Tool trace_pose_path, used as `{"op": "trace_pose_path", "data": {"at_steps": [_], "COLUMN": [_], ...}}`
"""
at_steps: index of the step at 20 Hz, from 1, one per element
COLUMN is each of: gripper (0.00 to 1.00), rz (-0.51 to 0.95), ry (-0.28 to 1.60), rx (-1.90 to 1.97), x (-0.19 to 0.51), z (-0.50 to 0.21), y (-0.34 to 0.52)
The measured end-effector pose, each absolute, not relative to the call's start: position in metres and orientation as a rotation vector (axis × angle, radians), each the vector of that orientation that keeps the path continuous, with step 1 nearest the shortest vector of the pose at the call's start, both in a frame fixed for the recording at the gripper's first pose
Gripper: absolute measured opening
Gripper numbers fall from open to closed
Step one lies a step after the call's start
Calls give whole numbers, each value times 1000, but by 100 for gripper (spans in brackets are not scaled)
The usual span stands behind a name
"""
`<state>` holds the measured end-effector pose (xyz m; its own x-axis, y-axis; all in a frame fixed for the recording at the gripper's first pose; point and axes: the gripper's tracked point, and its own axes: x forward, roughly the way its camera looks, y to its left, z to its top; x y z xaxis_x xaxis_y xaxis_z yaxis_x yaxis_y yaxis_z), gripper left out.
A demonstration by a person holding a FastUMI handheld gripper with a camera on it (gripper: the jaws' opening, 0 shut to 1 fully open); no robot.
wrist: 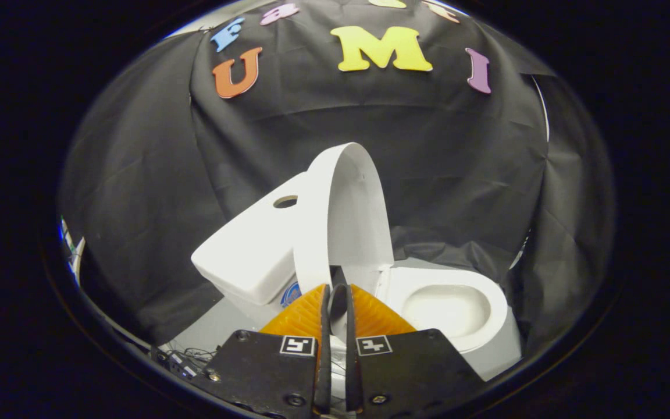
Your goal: Open the toilet lid.
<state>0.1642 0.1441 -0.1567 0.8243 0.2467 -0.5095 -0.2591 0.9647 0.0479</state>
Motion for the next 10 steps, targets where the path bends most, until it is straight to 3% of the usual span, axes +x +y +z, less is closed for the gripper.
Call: {"op": "trace_pose_path", "data": {"at_steps": [10], "gripper": [13], "rz": [313], "ry": [537], "rx": [-61], "x": [164], "z": [-158], "y": [146]}}
